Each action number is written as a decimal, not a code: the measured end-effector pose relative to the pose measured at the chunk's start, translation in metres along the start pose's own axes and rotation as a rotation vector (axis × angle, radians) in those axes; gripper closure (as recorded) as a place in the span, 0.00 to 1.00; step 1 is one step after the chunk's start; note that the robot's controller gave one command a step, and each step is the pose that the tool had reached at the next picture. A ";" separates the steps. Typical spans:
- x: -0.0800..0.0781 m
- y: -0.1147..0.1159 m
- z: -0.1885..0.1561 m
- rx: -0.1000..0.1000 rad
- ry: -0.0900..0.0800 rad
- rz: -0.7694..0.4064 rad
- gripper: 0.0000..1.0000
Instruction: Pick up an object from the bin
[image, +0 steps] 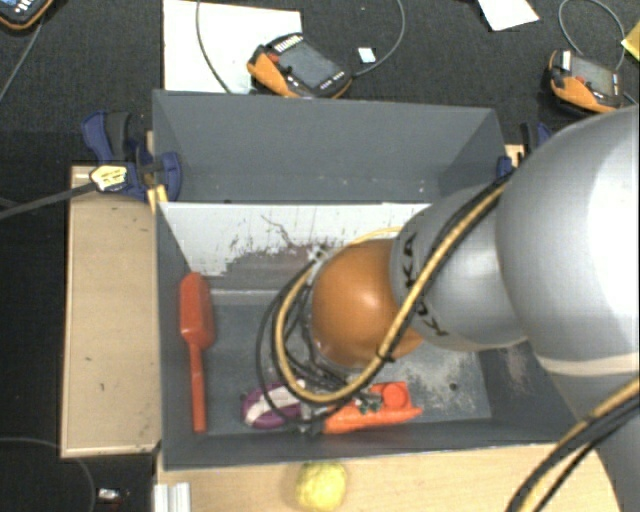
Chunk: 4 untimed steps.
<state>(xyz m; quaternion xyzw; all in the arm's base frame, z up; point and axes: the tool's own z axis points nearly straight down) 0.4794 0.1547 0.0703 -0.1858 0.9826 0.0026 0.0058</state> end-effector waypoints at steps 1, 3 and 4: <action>0.000 0.000 0.000 0.000 0.000 0.001 1.00; 0.001 0.001 -0.065 -0.001 0.008 0.005 1.00; 0.001 0.001 -0.100 -0.001 0.008 0.008 1.00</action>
Offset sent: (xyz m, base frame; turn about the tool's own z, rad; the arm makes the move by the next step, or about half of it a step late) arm -0.0001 0.0002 0.0450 -0.0002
